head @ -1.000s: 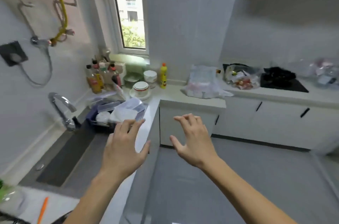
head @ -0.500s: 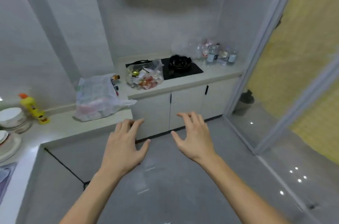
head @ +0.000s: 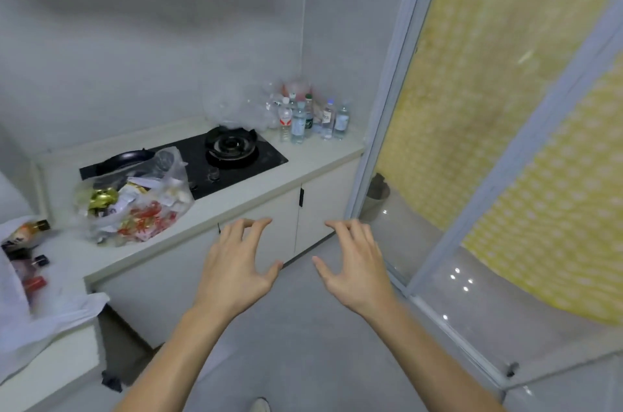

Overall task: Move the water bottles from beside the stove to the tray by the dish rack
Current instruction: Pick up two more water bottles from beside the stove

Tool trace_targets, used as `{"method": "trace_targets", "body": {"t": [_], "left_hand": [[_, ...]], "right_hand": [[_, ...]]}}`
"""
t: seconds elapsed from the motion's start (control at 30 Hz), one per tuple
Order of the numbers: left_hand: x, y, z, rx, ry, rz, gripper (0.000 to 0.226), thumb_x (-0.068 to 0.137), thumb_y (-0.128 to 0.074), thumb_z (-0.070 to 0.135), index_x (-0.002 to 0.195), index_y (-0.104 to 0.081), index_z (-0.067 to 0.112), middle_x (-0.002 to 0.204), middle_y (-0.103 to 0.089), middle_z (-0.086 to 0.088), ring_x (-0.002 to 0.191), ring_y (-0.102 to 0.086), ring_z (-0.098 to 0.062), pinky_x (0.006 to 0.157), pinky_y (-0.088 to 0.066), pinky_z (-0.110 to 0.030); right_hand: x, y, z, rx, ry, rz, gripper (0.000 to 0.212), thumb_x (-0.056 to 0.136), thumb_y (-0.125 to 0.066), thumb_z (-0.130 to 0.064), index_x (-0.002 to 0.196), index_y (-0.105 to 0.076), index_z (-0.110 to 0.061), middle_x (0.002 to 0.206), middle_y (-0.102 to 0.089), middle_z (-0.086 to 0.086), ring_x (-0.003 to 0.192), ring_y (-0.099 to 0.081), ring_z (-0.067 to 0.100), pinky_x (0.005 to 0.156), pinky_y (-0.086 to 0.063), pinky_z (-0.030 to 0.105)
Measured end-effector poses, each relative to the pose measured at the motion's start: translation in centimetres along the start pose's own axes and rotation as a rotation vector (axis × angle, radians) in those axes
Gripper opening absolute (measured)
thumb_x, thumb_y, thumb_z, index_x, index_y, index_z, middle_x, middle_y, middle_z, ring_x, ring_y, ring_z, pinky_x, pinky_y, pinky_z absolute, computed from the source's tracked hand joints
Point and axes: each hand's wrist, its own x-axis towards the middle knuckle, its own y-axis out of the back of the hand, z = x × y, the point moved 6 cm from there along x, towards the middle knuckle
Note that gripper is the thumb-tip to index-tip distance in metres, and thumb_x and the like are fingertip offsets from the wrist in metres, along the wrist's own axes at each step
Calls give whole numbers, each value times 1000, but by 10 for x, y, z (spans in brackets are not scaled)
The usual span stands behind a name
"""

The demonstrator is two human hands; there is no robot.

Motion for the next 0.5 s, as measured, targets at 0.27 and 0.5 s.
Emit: {"method": "trace_targets", "body": {"t": [0.27,0.5], "left_hand": [[217,-32,-13,29,-103,-4,72,86,-72,51,150,-46,30,133,-50,5,123,-48,-21,91,-50,-40],[361,-105,3,23,-136,-39,70,84,-64,53,148,-48,30,131,-52,4,119,-50,-23,86,-52,-43]], "right_hand": [[172,-16,57,-6,-79,49,67,88,-67,-55,147,-48,-28,132,-47,-9,124,-46,14,102,-48,35],[308,-22,148,-27,-113,39,68,91,-70,-53,149,-46,-26,141,-48,-3,132,-44,22,105,-47,39]]}}
